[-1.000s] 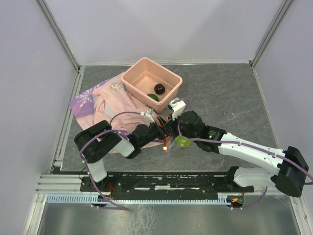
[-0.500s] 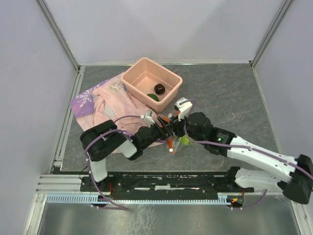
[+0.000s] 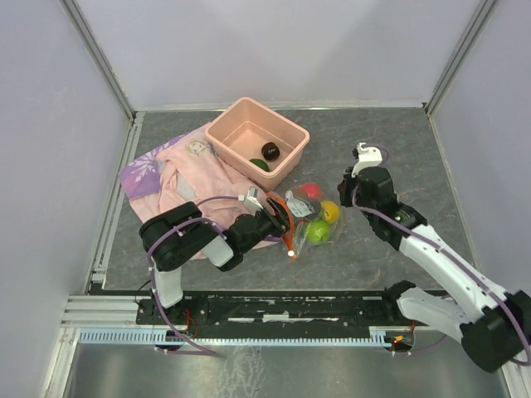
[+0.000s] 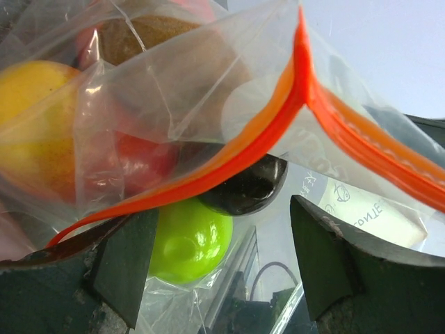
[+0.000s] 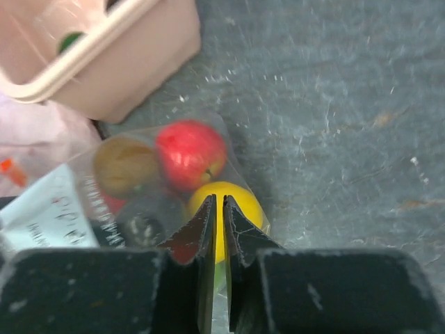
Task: Open the zip-top bag and remove the fake food
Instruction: Pick up the fake fruit from the zipper food storage bag.
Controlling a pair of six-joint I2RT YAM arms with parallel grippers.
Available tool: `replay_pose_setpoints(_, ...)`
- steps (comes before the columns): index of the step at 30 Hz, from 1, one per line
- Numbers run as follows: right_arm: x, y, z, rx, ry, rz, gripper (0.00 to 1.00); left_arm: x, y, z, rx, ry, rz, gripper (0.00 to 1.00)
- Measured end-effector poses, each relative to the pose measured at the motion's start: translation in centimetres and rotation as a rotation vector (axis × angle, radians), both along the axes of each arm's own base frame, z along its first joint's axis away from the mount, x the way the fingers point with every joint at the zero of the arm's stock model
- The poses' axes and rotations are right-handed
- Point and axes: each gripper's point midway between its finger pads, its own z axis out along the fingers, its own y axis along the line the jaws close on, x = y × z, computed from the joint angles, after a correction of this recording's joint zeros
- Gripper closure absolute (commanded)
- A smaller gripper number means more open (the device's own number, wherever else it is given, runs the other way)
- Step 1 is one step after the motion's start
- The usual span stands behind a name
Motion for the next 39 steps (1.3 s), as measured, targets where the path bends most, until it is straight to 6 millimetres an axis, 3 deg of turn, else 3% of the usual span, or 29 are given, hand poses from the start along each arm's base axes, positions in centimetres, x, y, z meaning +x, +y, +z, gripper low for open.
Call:
replay_pose_setpoints(3, 1.3, -0.8, -3.5, 0.004, 0.113, -0.034, 0.87, 0.1, -0.1, 0.2, -0.005, -0.004, 0.000, 0.17)
replay_pose_setpoints(6, 2.1, -0.3, -6.7, 0.016, 0.213, -0.008, 0.87, 0.2, -0.3, 0.4, -0.010, -0.008, -0.001, 0.17)
replay_pose_setpoints(10, 2.4, 1.5, -8.7, 0.053, 0.264, 0.082, 0.87, 0.4, -0.5, 0.6, -0.014, -0.011, -0.005, 0.15)
replay_pose_setpoints(17, 2.2, 5.3, -8.5, 0.137, 0.249, 0.300, 0.89, 0.7, -0.7, 0.7, -0.019, -0.012, -0.014, 0.14)
replay_pose_setpoints(22, 1.4, 6.8, -8.4, 0.178, 0.252, 0.398, 0.92, 1.2, -0.4, 0.8, -0.020, -0.013, -0.006, 0.13)
replay_pose_setpoints(31, 0.3, 7.8, -8.8, 0.213, 0.277, 0.477, 0.94, 1.3, -0.2, 0.1, -0.001, 0.005, -0.012, 0.17)
replay_pose_setpoints(35, -0.1, 7.9, -9.1, 0.221, 0.290, 0.484, 0.94, 1.2, -0.2, -0.1, 0.005, 0.011, -0.017, 0.26)
replay_pose_setpoints(39, -0.3, 7.8, -9.3, 0.223, 0.297, 0.482, 0.89, 0.9, -0.3, -0.3, 0.012, 0.018, -0.032, 0.24)
